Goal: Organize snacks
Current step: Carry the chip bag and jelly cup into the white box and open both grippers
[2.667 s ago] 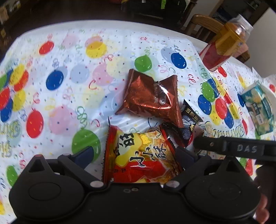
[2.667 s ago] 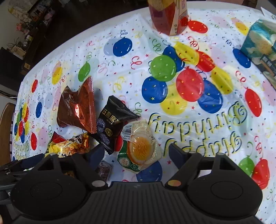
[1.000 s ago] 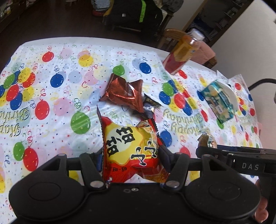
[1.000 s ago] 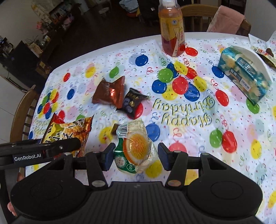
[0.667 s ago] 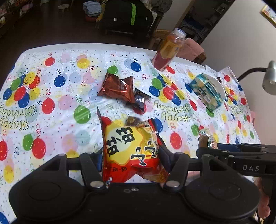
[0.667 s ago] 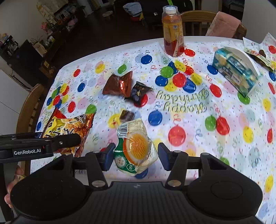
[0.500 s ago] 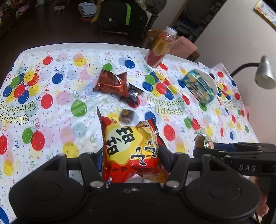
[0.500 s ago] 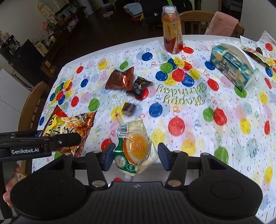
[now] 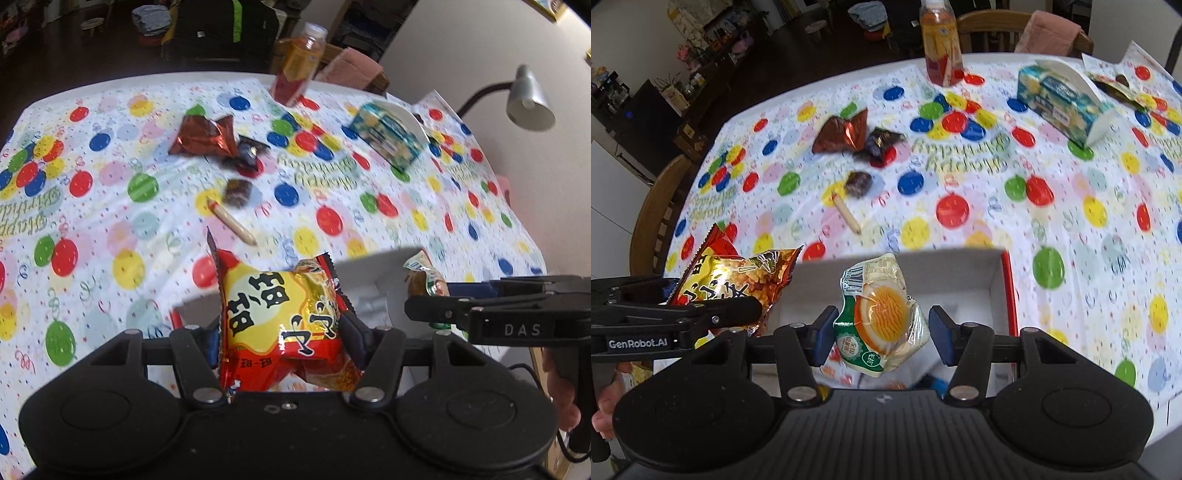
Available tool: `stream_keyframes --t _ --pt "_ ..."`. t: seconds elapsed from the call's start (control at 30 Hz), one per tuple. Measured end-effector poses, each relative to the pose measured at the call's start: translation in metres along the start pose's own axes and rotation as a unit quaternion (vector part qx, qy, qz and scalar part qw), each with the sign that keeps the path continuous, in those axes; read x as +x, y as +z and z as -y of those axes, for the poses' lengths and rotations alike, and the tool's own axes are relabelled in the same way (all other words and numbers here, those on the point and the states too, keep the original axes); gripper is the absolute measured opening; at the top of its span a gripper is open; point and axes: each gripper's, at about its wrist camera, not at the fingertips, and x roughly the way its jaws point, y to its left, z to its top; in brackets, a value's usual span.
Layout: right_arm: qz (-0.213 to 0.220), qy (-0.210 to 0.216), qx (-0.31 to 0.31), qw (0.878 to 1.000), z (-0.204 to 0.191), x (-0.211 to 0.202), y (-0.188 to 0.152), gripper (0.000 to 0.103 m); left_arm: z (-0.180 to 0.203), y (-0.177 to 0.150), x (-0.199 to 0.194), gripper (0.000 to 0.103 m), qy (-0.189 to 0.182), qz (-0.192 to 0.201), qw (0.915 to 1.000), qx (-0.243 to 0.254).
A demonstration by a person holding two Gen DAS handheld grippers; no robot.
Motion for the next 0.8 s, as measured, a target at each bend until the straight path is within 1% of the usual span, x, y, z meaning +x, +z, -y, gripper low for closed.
stream_keyframes --t 0.4,0.57,0.7,0.8 --pt "-0.026 -0.025 0.007 0.999 0.010 0.017 -0.052 0.053 0.020 -0.043 0.020 0.060 0.000 -0.025 0.9986 0.047" --pt "-0.033 -0.035 0.003 0.999 0.012 0.026 -0.068 0.053 0.031 -0.056 0.031 0.060 0.004 -0.031 0.9969 0.072" --pt "-0.041 -0.043 0.000 0.998 0.014 0.035 -0.079 0.053 0.036 -0.065 0.040 0.060 0.012 -0.028 0.9952 0.093" --pt "-0.047 -0.046 -0.001 0.998 0.016 0.040 -0.084 0.053 0.037 -0.069 0.047 0.060 0.012 -0.033 0.9948 0.095"
